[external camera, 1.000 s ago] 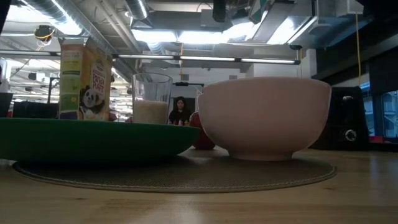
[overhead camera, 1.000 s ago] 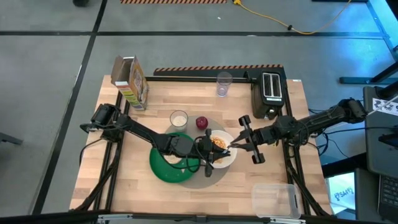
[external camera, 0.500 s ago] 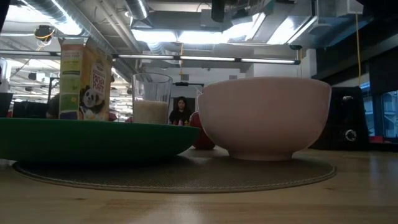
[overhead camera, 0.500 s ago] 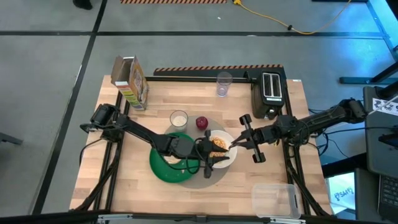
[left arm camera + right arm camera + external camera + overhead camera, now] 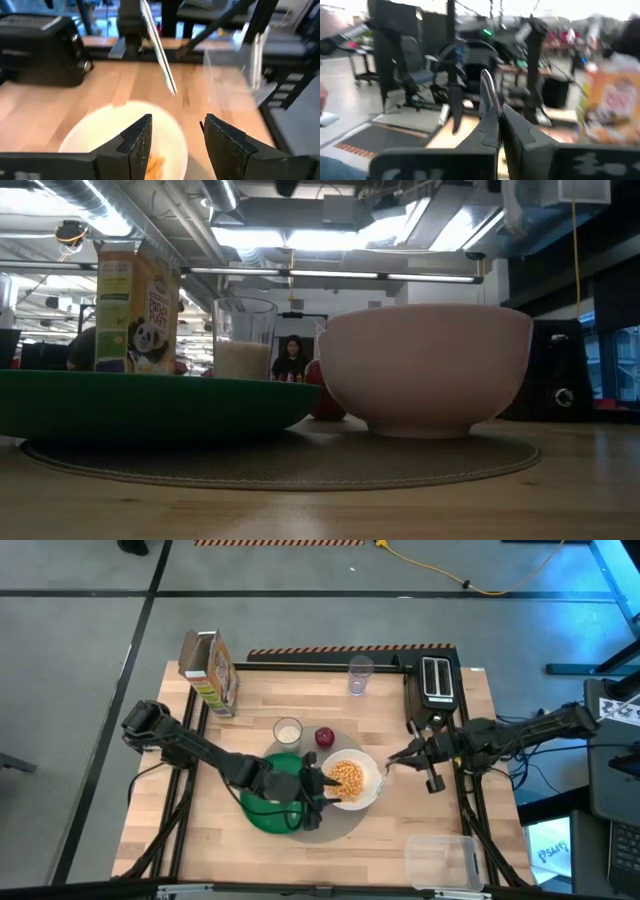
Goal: Arrange a breakfast setting
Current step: Put the blue patterned spoon to the right of the white bowl
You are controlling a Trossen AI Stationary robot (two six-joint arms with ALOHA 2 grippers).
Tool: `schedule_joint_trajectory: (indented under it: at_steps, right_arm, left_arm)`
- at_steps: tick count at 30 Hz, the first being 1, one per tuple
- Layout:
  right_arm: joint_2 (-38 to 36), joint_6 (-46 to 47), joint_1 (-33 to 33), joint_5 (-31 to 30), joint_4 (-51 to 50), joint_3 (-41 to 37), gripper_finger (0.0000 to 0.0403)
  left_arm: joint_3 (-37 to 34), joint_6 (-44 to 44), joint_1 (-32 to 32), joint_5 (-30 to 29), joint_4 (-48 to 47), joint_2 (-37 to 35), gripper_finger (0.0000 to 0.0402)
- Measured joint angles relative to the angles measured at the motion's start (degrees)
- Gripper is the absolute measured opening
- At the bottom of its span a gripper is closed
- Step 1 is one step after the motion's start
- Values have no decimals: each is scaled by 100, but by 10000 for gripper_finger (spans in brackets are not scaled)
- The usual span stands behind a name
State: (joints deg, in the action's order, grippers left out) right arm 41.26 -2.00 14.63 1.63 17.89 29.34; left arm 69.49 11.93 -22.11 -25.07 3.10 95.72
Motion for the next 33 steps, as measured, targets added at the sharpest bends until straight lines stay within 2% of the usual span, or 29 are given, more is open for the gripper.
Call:
schedule_joint_trajectory:
  at_steps: [4,11,14,20,29,33]
  right_arm:
    - [-751,370,-2,-368,-1099,-2,2]
    - [-1730,1154,0,-1157,-3081,-9,1]
    - [-2089,1527,-2,-1331,-3444,-231,1]
    - [-2565,2423,-2,-1365,-3384,-1206,1]
    - [-2729,3318,-2,-1474,-1724,-2745,1]
    - [-2559,3474,-2,-1663,-1383,-2889,1]
  left_arm:
    - [-2,151,-115,-234,-337,2,169]
    - [-2,270,-170,-241,-506,0,169]
    - [-2,271,-174,-228,-521,0,169]
    - [-2,267,-166,-90,-521,0,169]
    - [-2,264,-166,-83,-520,0,169]
    - [-2,287,-167,-77,-520,0,169]
